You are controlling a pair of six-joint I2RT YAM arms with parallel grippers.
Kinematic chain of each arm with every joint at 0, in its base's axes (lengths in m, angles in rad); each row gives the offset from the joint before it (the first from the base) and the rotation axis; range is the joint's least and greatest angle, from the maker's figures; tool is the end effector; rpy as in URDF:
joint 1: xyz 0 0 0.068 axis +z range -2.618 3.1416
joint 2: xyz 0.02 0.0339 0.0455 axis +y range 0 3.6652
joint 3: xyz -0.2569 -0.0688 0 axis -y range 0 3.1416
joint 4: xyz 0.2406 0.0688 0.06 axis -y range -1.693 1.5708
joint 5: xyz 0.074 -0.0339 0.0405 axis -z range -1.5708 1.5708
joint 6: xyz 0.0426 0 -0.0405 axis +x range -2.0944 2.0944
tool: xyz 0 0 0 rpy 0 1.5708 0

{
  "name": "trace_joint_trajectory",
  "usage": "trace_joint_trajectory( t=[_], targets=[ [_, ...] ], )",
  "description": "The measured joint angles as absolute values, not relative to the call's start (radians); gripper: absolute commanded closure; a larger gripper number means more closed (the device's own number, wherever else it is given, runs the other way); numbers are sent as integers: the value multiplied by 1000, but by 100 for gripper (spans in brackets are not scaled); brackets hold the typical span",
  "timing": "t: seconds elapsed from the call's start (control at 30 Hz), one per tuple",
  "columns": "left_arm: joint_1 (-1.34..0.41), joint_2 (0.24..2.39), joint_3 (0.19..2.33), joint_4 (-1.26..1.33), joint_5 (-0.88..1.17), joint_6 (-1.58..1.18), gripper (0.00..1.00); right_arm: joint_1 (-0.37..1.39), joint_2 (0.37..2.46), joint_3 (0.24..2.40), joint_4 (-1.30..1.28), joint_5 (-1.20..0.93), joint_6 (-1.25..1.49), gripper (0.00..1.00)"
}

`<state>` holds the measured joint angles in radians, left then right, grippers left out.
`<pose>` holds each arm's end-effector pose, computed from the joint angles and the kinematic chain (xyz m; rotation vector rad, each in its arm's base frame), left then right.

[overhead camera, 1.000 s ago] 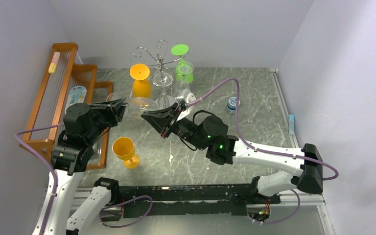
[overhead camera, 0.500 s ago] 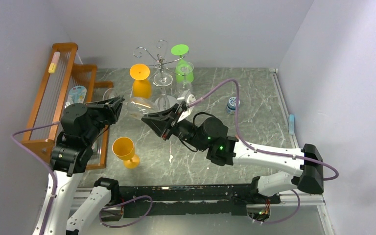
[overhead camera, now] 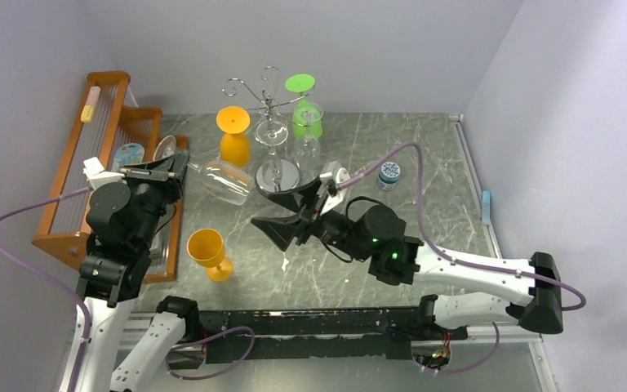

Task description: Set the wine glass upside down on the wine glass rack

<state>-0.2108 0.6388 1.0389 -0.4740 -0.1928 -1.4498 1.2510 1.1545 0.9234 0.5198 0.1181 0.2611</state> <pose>0.1264 -0.0187 0.4071 -1.1486 1.3388 -1.0898 0.0914 0.2600 0.3849 -0.5594 1.2667 1.2098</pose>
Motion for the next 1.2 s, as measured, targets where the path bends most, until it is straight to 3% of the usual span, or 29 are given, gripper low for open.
trace_joint_trajectory(
  t=[0.27,0.53,0.83,1.0,1.2],
  targets=[
    [-211,599,1026,-286,-151,-1111,95,1227,1069,975,375,93,245,26],
    [-211,663,1057,-228,34,-740,95,1164,1283,1391,80,10,236,27],
    [-211,693,1029,-86,295,-638,95,1129,1436,1560,-41,-126,251,38],
    [-210,705,1011,-34,391,-648,95,1121,1482,1571,-51,-149,262,51],
    [-210,717,1010,-28,448,-654,95,1116,1492,1571,-39,-148,284,57]
  ],
)
